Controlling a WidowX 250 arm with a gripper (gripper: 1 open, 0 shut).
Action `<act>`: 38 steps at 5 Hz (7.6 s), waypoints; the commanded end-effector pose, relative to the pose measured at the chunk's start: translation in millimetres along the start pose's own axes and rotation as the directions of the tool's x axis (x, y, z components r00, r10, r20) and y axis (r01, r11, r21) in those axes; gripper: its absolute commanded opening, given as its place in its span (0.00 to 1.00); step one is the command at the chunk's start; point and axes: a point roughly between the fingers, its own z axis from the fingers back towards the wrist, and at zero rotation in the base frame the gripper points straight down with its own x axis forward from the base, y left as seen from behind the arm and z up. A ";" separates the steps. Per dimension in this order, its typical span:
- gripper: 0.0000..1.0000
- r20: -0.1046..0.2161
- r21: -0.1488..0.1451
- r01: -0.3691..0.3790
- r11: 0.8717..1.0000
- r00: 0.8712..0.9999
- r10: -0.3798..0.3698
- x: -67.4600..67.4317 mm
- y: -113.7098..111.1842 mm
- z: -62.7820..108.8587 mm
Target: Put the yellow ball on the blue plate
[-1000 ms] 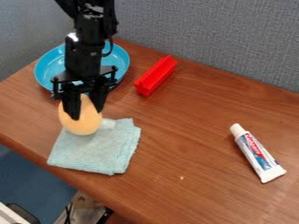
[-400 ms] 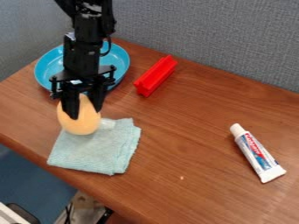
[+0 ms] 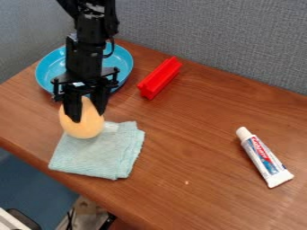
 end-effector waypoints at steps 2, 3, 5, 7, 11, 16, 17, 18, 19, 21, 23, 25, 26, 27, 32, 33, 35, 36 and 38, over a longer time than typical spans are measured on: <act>0.00 0.012 -0.031 -0.016 0.999 1.000 0.017 8.9 -2.2 9.3; 0.00 0.009 -0.031 -0.014 0.999 1.000 0.015 9.3 -2.6 9.0; 0.00 0.003 -0.029 -0.011 1.000 1.000 0.011 10.0 -3.4 8.6; 0.00 -0.004 -0.027 -0.008 1.000 1.000 0.007 10.6 -4.2 8.1; 0.00 -0.018 -0.022 -0.001 1.000 1.000 0.001 11.8 -5.5 7.0; 0.00 -0.048 -0.006 0.020 1.000 0.999 -0.020 12.9 -3.0 15.4; 0.00 -0.054 -0.003 0.023 1.000 0.998 -0.023 13.2 -2.3 17.2; 0.00 -0.060 0.000 0.027 1.000 0.998 -0.027 13.7 -1.7 19.0; 0.00 -0.065 0.002 0.030 1.000 0.997 -0.029 14.3 -1.2 20.1; 0.00 -0.075 0.009 0.033 0.999 0.997 -0.032 15.7 -1.0 20.4; 0.00 -0.086 0.016 0.038 0.999 0.996 -0.036 17.3 -0.7 21.2; 0.00 -0.096 0.023 0.042 0.999 0.995 -0.040 19.2 -0.8 21.2; 0.00 -0.101 0.026 0.045 0.999 0.994 -0.042 20.0 -0.9 21.2; 0.00 -0.107 0.029 0.047 0.998 0.993 -0.044 20.9 -1.1 20.9; 0.00 -0.136 0.045 0.056 0.997 0.989 -0.050 24.0 -2.9 17.3; 0.00 -0.143 0.048 0.058 0.997 0.988 -0.051 24.7 -3.4 16.0; 0.00 -0.156 0.054 0.064 0.997 0.986 -0.055 25.6 -4.1 14.7; 0.00 -0.162 0.056 0.067 0.996 0.985 -0.058 26.0 -4.3 14.3; 0.00 -0.176 0.062 0.074 0.995 0.982 -0.062 26.5 -4.9 13.3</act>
